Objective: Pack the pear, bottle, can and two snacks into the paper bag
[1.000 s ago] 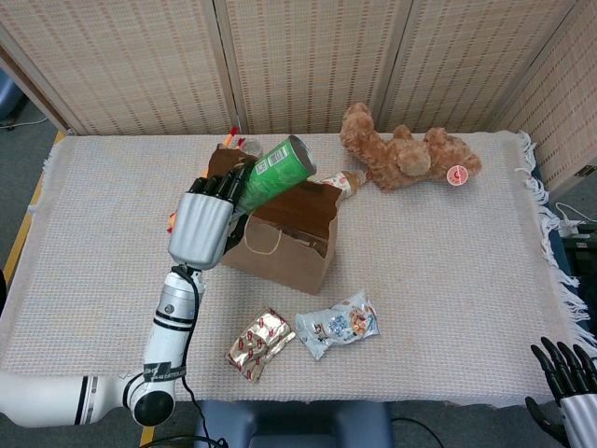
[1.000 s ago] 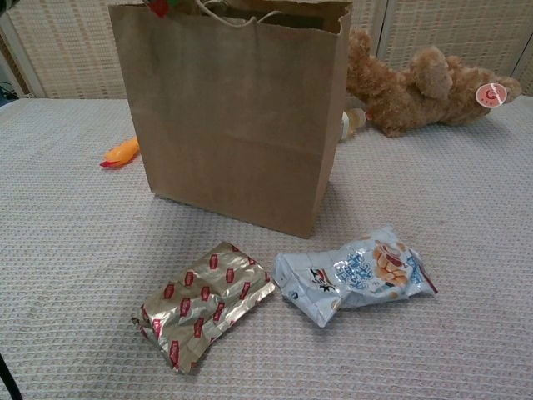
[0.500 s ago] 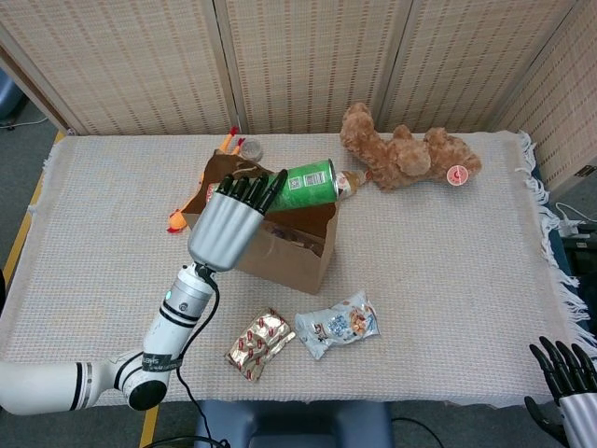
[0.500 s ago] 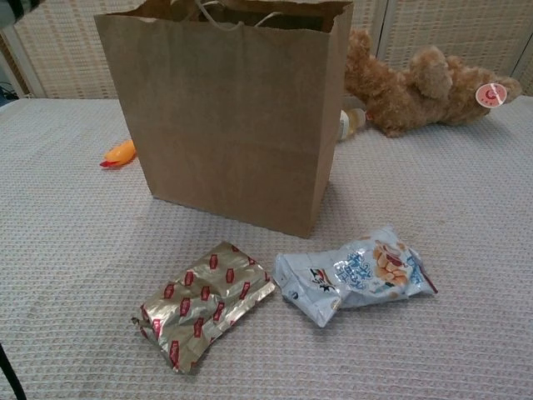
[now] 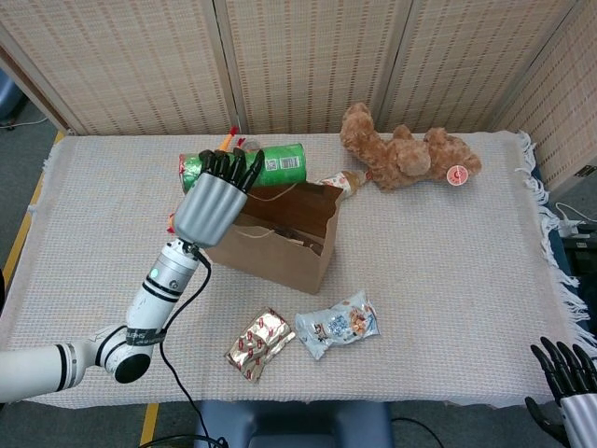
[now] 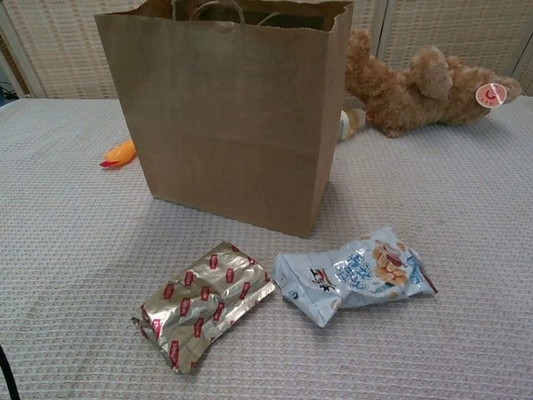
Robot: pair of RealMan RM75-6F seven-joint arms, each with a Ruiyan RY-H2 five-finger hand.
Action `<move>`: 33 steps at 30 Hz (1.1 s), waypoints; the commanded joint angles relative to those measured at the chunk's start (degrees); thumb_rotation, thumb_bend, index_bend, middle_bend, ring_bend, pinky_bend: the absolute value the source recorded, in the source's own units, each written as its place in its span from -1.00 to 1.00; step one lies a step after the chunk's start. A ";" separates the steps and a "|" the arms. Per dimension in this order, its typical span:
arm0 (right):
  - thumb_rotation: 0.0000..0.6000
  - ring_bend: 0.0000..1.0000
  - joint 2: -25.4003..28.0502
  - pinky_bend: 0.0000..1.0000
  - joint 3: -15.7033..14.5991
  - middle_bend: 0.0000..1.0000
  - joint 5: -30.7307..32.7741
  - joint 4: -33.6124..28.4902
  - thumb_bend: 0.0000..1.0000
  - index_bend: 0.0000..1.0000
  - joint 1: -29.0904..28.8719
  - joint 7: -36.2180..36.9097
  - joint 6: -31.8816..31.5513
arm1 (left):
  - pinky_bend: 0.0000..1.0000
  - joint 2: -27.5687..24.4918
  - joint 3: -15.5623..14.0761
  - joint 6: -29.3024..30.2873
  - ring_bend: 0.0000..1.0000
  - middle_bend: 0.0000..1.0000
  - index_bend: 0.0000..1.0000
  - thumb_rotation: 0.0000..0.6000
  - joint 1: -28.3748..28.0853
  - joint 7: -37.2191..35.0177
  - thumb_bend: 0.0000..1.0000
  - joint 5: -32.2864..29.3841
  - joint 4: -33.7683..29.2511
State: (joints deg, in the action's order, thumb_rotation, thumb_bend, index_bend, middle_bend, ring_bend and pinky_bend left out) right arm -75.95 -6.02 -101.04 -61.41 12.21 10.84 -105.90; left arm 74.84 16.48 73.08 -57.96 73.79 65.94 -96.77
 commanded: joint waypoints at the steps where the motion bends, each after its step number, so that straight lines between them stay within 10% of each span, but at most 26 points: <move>1: 1.00 -1.00 -0.01 -1.00 -0.01 -1.00 0.01 0.02 -0.54 -1.00 0.03 -0.04 -0.02 | 0.48 -2.29 -1.32 -0.65 0.28 0.26 0.14 1.00 1.13 -0.27 0.24 -0.08 0.02; 17: 1.00 -1.00 -0.09 -1.00 0.01 -1.00 -0.22 -0.02 -0.54 -1.00 -0.02 -0.85 -0.11 | 0.41 -13.50 -11.91 -3.87 0.23 0.18 0.06 1.00 4.83 -3.52 0.22 20.08 -0.15; 25: 1.00 -1.00 -0.01 -1.00 0.01 -1.00 -0.43 -0.20 -0.54 -1.00 -0.20 -1.21 -0.06 | -0.49 -9.29 -9.71 -1.80 -0.85 -0.90 -0.93 1.00 6.48 -2.04 -0.08 20.21 -1.94; 33: 1.00 -1.00 0.03 -1.00 -0.02 -1.00 -0.31 -0.16 -0.54 -1.00 -0.18 -0.79 -0.01 | -0.77 -6.01 -7.43 -0.72 -1.00 -1.00 -1.00 1.00 6.94 -0.12 -0.11 19.98 -2.15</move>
State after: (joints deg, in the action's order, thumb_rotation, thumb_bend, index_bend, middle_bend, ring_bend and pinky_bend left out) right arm -75.92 -6.05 -101.35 -61.58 12.04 10.06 -105.90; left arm 68.71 8.94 72.32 -51.10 73.59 85.99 -98.92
